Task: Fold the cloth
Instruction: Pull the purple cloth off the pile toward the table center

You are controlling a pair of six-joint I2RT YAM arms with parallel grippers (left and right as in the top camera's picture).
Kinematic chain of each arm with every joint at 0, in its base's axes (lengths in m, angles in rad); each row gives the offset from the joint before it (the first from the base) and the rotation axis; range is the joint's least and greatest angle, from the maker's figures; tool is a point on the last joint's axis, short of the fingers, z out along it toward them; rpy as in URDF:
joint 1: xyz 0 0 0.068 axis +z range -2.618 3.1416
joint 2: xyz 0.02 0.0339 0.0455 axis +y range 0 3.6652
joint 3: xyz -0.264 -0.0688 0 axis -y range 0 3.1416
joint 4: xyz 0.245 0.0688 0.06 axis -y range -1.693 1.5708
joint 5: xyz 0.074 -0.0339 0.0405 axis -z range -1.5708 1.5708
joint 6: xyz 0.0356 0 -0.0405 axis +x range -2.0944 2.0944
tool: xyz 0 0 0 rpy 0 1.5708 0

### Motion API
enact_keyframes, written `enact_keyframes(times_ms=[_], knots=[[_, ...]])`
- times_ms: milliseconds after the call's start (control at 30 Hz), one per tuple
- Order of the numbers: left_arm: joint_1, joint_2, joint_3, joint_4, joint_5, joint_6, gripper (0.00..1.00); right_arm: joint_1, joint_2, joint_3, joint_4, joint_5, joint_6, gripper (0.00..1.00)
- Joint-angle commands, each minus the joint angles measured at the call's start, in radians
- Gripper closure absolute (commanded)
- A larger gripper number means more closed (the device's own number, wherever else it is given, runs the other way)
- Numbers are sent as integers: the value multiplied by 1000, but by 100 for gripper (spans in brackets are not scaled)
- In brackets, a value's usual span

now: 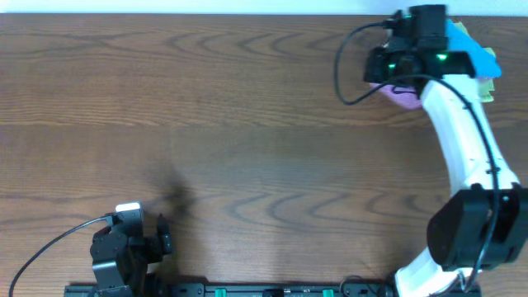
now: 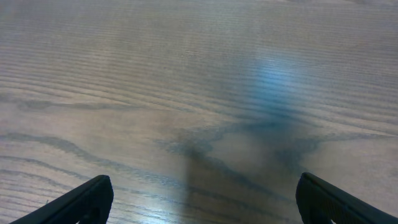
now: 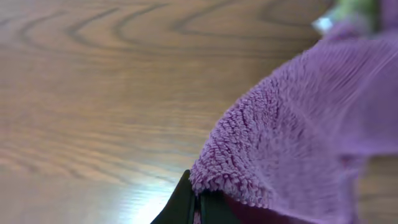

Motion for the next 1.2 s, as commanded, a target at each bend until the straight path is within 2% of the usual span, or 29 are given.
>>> enact_keyframes(times_ms=[0,367,667,867,900,933,1033,1100,1167], knots=[[-4,-6,-36,-23,-22,21,5,80,39,-11,-1,25,-19,99],[-4,-6,-36,-23,-22,21,5,347,259,-15,34,11,-3,99],[-4,-6,-36,-23,-22,22,5,627,318,-15,106,3,-4,99],[-4,-6,-36,-23,-22,22,5,724,331,-15,116,6,-12,99],[-4,-6,-36,-23,-22,21,5,731,331,-15,116,10,-11,87],[-4,-6,-36,-23,-22,21,5,736,331,-15,120,15,-12,68],[-4,-6,-36,-23,-22,22,5,738,330,-14,123,55,-11,39],[-4,-6,-36,-23,-22,21,5,727,324,-14,119,86,-1,27],[-4,-6,-36,-23,-22,22,5,709,313,-11,119,92,13,23]])
